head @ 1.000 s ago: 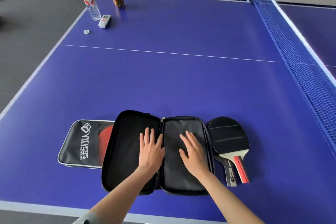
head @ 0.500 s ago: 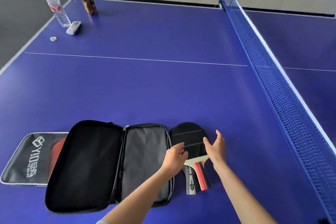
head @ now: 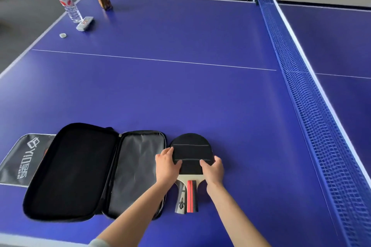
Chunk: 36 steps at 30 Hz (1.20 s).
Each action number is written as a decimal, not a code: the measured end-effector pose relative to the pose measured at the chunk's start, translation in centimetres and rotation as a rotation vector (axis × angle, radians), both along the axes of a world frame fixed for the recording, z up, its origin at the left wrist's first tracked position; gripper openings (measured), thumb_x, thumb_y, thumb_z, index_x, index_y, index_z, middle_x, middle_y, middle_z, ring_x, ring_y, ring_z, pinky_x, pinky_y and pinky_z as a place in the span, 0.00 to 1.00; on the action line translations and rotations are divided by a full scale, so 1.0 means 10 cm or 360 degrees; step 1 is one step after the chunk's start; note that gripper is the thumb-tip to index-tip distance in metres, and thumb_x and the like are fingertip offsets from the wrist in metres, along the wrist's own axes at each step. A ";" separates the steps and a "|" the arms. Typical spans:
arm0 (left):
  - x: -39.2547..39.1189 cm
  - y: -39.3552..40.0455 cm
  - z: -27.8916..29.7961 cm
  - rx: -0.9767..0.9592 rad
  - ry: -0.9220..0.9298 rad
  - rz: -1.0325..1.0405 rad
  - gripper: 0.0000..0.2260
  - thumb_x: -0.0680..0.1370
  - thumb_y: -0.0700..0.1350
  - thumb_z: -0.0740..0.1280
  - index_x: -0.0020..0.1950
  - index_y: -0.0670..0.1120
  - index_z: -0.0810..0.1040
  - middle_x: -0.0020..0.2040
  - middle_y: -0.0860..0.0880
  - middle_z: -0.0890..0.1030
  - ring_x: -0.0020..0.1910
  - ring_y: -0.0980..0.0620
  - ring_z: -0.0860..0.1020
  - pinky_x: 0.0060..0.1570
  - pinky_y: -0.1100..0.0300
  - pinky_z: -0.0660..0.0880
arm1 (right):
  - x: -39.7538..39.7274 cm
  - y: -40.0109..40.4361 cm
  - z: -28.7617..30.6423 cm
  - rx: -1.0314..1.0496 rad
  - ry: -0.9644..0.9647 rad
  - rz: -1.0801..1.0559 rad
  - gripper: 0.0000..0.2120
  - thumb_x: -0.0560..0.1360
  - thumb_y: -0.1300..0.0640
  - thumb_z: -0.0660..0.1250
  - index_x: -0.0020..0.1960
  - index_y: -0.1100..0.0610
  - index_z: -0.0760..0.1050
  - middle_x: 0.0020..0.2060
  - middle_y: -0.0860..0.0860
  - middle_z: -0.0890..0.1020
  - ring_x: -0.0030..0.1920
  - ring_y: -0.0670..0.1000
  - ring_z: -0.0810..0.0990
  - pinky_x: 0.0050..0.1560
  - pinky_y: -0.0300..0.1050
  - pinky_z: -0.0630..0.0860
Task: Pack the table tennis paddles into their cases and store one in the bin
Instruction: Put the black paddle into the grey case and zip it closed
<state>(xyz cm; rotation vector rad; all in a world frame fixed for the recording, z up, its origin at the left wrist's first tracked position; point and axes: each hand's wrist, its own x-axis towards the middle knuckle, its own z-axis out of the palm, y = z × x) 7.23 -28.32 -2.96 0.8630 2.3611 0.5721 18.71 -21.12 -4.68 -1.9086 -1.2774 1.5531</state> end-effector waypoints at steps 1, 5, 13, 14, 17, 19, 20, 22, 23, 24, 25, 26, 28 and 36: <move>-0.03 -0.01 -0.01 -0.0011 0.0016 -0.0015 0.26 0.77 0.43 0.66 0.74 0.43 0.63 0.73 0.47 0.67 0.70 0.47 0.64 0.67 0.62 0.58 | 0.01 0.04 0.02 -0.0065 0.0051 -0.0053 0.17 0.72 0.63 0.69 0.60 0.66 0.74 0.55 0.60 0.80 0.54 0.58 0.80 0.53 0.47 0.77; -0.06 -0.06 -0.05 0.0009 0.0044 -0.0018 0.28 0.76 0.41 0.68 0.74 0.45 0.63 0.72 0.47 0.69 0.68 0.46 0.67 0.65 0.61 0.61 | 0.06 0.18 0.01 -0.0151 0.0137 -0.0016 0.10 0.75 0.57 0.67 0.43 0.65 0.79 0.40 0.57 0.81 0.43 0.54 0.77 0.43 0.45 0.72; -0.22 -0.17 -0.01 0.0372 -0.0082 0.0191 0.20 0.76 0.37 0.65 0.69 0.43 0.72 0.64 0.45 0.77 0.62 0.47 0.74 0.63 0.57 0.70 | 0.02 0.17 -0.04 -0.0168 0.0197 -0.0018 0.14 0.78 0.50 0.64 0.56 0.60 0.73 0.51 0.55 0.79 0.51 0.54 0.77 0.52 0.49 0.75; -0.26 -0.25 -0.03 0.0383 0.0035 0.0192 0.19 0.77 0.37 0.63 0.68 0.44 0.72 0.66 0.45 0.75 0.64 0.46 0.71 0.65 0.56 0.69 | 0.02 0.18 -0.03 -0.0140 0.0215 -0.0037 0.14 0.78 0.51 0.64 0.56 0.61 0.73 0.51 0.55 0.79 0.50 0.54 0.77 0.51 0.47 0.74; -0.44 -0.58 -0.18 -0.0026 0.0356 0.0007 0.19 0.80 0.41 0.57 0.72 0.46 0.68 0.75 0.44 0.62 0.75 0.42 0.56 0.73 0.53 0.56 | 0.06 0.20 0.03 -0.0080 0.0182 -0.0097 0.16 0.78 0.52 0.64 0.58 0.63 0.73 0.51 0.56 0.79 0.51 0.55 0.77 0.52 0.48 0.74; -0.51 -0.76 -0.27 -0.0340 0.0384 -0.0172 0.21 0.81 0.45 0.54 0.75 0.52 0.60 0.79 0.44 0.50 0.77 0.39 0.44 0.75 0.48 0.48 | 0.09 0.23 0.07 -0.0091 0.0171 -0.0119 0.17 0.78 0.51 0.63 0.58 0.64 0.73 0.50 0.57 0.78 0.50 0.55 0.76 0.52 0.49 0.73; -0.51 -0.82 -0.31 -0.0405 0.0372 -0.0242 0.23 0.81 0.46 0.53 0.76 0.54 0.56 0.79 0.45 0.46 0.76 0.38 0.42 0.74 0.47 0.47 | 0.11 0.25 0.10 -0.0102 0.0168 -0.0115 0.17 0.78 0.50 0.63 0.57 0.64 0.74 0.49 0.57 0.78 0.48 0.55 0.76 0.51 0.49 0.73; -0.46 -0.85 -0.35 -0.0420 0.0370 -0.0323 0.24 0.81 0.47 0.53 0.77 0.57 0.52 0.79 0.46 0.43 0.76 0.38 0.41 0.74 0.47 0.48 | 0.15 0.27 0.16 -0.0115 0.0169 -0.0109 0.16 0.79 0.49 0.62 0.55 0.62 0.74 0.47 0.56 0.78 0.47 0.54 0.76 0.48 0.48 0.73; -0.42 -0.83 -0.35 -0.0412 0.0386 -0.0336 0.24 0.81 0.48 0.53 0.77 0.58 0.52 0.79 0.47 0.43 0.76 0.39 0.41 0.74 0.48 0.49 | 0.18 0.28 0.19 -0.0103 0.0172 -0.0113 0.16 0.79 0.48 0.62 0.55 0.61 0.74 0.46 0.55 0.78 0.46 0.53 0.76 0.45 0.46 0.73; -0.37 -0.78 -0.35 -0.0401 0.0401 -0.0343 0.24 0.81 0.49 0.53 0.76 0.59 0.52 0.79 0.48 0.44 0.77 0.39 0.42 0.73 0.48 0.51 | 0.20 0.29 0.23 -0.0080 0.0172 -0.0121 0.15 0.79 0.48 0.61 0.54 0.60 0.74 0.43 0.54 0.77 0.43 0.52 0.75 0.41 0.43 0.72; -0.32 -0.72 -0.35 -0.0395 0.0411 -0.0360 0.23 0.81 0.50 0.52 0.76 0.60 0.52 0.79 0.48 0.44 0.77 0.40 0.43 0.73 0.48 0.52 | 0.23 0.29 0.26 -0.0056 0.0172 -0.0126 0.15 0.79 0.48 0.61 0.53 0.60 0.74 0.40 0.53 0.76 0.40 0.50 0.74 0.37 0.41 0.71; -0.26 -0.65 -0.34 -0.0393 0.0407 -0.0386 0.23 0.81 0.50 0.52 0.76 0.60 0.52 0.79 0.49 0.44 0.76 0.41 0.44 0.72 0.48 0.53 | 0.25 0.30 0.29 -0.0033 0.0174 -0.0133 0.14 0.79 0.48 0.62 0.52 0.60 0.74 0.38 0.52 0.75 0.37 0.48 0.73 0.34 0.39 0.69; -0.14 -0.50 -0.31 -0.0375 0.0377 -0.0439 0.22 0.81 0.51 0.51 0.75 0.60 0.55 0.79 0.49 0.45 0.76 0.42 0.47 0.70 0.48 0.56 | 0.29 0.30 0.32 -0.0005 0.0181 -0.0150 0.14 0.78 0.48 0.62 0.51 0.60 0.73 0.37 0.52 0.74 0.36 0.47 0.72 0.33 0.39 0.69; -0.18 -0.39 -0.15 0.0543 -0.0697 0.0469 0.15 0.81 0.41 0.56 0.67 0.45 0.73 0.65 0.42 0.76 0.64 0.43 0.74 0.64 0.50 0.71 | 0.13 0.14 0.30 -0.0054 0.0239 -0.0181 0.18 0.78 0.51 0.63 0.56 0.66 0.74 0.49 0.63 0.79 0.43 0.53 0.76 0.45 0.47 0.75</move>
